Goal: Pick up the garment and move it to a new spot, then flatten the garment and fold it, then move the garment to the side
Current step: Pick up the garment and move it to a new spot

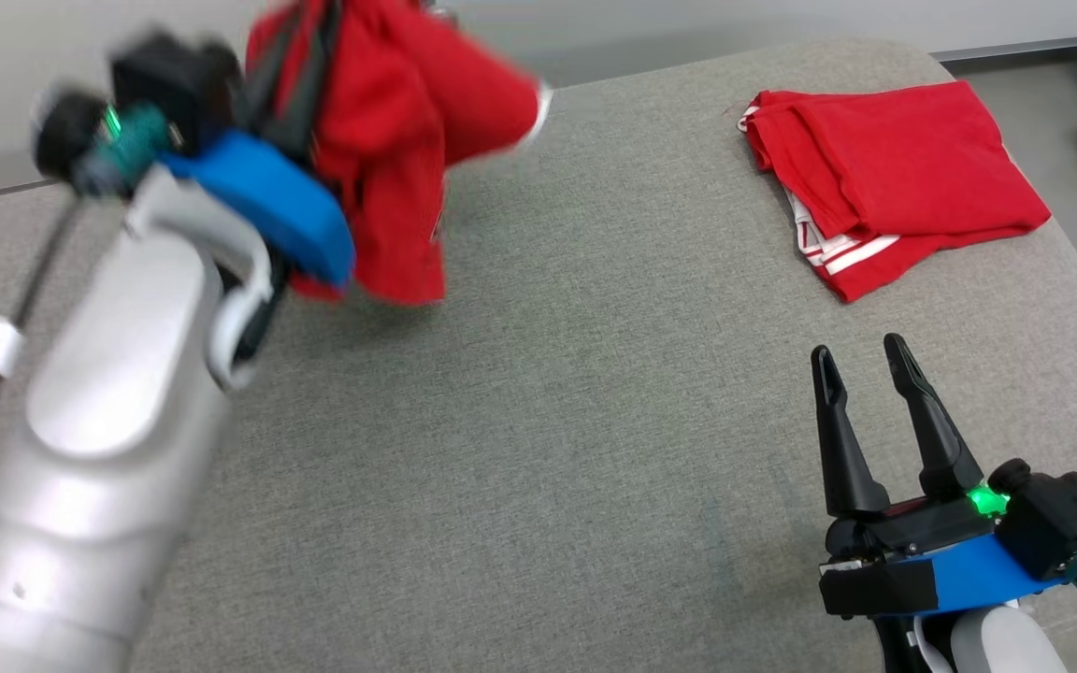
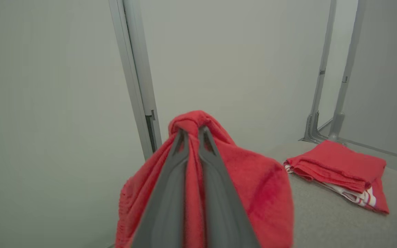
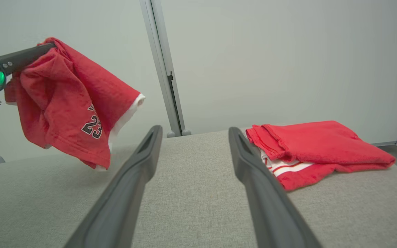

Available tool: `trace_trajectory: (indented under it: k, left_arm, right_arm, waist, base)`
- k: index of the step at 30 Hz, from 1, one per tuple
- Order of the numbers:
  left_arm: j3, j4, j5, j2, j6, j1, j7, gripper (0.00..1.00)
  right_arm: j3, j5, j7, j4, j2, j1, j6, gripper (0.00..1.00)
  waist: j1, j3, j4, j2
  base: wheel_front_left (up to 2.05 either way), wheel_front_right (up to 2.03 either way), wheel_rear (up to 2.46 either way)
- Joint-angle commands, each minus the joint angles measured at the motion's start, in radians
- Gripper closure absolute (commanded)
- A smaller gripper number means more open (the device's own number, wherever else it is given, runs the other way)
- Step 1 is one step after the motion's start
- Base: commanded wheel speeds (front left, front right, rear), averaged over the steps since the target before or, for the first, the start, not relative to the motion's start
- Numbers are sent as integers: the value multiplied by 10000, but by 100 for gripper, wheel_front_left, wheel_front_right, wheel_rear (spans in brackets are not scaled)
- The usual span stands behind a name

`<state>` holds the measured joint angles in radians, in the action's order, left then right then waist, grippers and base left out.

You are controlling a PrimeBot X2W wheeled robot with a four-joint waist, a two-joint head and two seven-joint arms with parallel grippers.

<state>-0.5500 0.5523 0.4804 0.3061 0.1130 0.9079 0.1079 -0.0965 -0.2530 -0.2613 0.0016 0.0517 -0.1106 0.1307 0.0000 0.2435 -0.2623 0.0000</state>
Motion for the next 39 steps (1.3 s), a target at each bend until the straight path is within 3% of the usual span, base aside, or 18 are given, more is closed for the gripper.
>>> trace_trajectory:
  k: [1,14,15,16,20,27,32,39]
  left_arm:
    - [-36,26,77,-42,-73,-303,129,100]
    - [-1086,890,310,-927,-111,-3537,884,100]
    - [-1117,892,274,-976,-157,-3596,973,15]
    - [-1130,871,213,-1012,-192,-3649,1100,0]
    - [-936,493,6,-1016,-476,-3791,1466,0]
    - [272,-1127,-384,-567,-1116,-4473,1575,0]
    - [1775,-2533,-866,-248,-1544,-5621,1580,0]
    - [3603,-3905,-1639,-497,-1750,-7098,1582,0]
  right_arm:
    - [32,-69,-50,-20,-17,87,2,0]
    - [188,-6,-47,72,-16,254,2,0]
    - [196,-7,-47,87,-16,271,2,0]
    - [197,-1,-47,115,-16,285,2,0]
    - [253,49,-46,196,-16,410,2,0]
    - [384,124,-44,227,-16,618,2,0]
    - [483,189,-44,271,-15,780,2,0]
    - [639,287,-45,330,-12,985,2,0]
  waist:
    - [0,-15,48,0]
    - [0,-163,445,0]
    - [0,-185,478,0]
    - [0,-223,518,0]
    - [0,-378,711,0]
    - [0,-599,1110,0]
    - [0,-805,1533,0]
    - [0,-1088,2208,0]
  base:
    - [0,0,0]
    - [0,0,0]
    - [0,0,0]
    - [0,0,0]
    - [0,0,0]
    - [0,0,0]
    - [0,0,0]
    - [0,0,0]
